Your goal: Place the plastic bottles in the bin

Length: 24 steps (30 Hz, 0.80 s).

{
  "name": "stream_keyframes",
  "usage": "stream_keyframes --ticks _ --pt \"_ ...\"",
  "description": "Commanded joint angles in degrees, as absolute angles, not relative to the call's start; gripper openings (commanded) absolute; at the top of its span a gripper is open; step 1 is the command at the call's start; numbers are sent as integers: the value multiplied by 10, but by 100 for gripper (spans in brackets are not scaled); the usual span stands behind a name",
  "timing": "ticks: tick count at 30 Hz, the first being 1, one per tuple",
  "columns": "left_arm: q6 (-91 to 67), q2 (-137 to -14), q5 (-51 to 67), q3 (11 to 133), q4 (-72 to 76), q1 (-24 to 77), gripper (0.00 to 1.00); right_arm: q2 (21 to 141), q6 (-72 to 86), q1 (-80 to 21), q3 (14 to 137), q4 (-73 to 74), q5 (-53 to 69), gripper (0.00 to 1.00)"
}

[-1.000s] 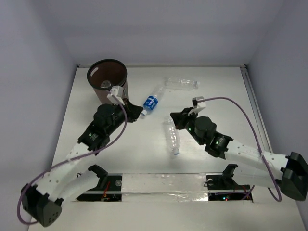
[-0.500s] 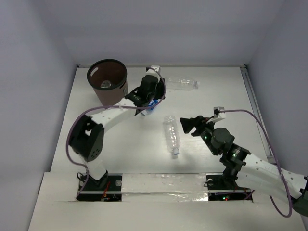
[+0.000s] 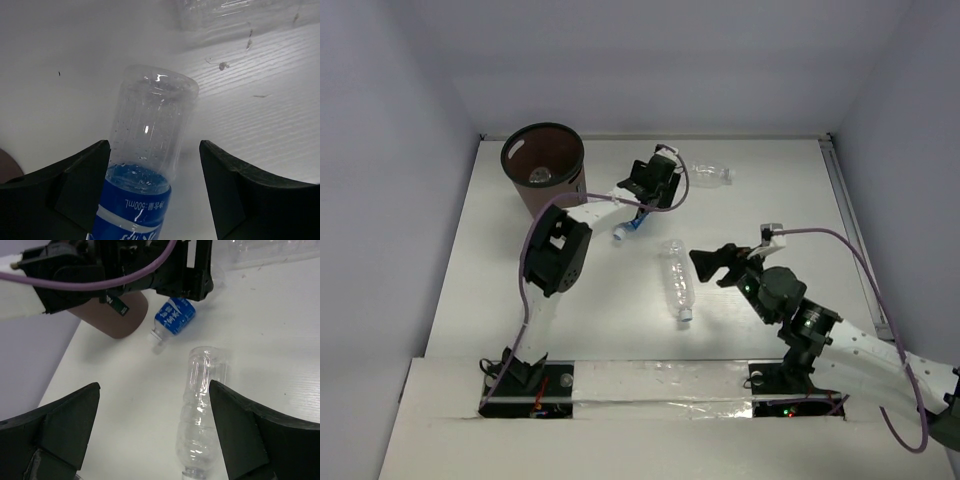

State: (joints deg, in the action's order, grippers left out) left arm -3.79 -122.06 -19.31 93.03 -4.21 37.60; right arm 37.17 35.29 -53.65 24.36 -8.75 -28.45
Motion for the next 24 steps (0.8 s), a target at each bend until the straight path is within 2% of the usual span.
stream_keyframes --ticks 1,6,9,11,12,14,15,18,19,24 --pt "-4 -1239 -219 989 -68 365 70 395 345 -535 244 -110 -261 96" --pt "19 -1288 -204 1033 -82 354 69 424 346 -535 254 -120 -248 97" --pt "18 -1300 -188 1042 -79 348 65 433 348 -535 255 -122 -243 97" --pt "13 -1304 -185 1042 -76 343 56 439 348 -535 258 -119 -240 96" --pt "12 -1304 -182 1042 -76 343 41 441 349 -535 260 -115 -240 96" --pt "6 -1303 -185 1038 -77 343 31 442 350 -535 260 -111 -240 96" --pt "3 -1299 -185 1027 -77 343 23 442 351 -535 260 -107 -242 95" --pt "-18 -1257 -165 979 -55 343 21 448 355 -535 265 -89 -253 92" --pt "-25 -1242 -158 968 -42 343 21 453 358 -535 265 -85 -258 90" --pt "-66 -1122 -81 906 -4 343 21 529 380 -535 270 -84 -255 60"
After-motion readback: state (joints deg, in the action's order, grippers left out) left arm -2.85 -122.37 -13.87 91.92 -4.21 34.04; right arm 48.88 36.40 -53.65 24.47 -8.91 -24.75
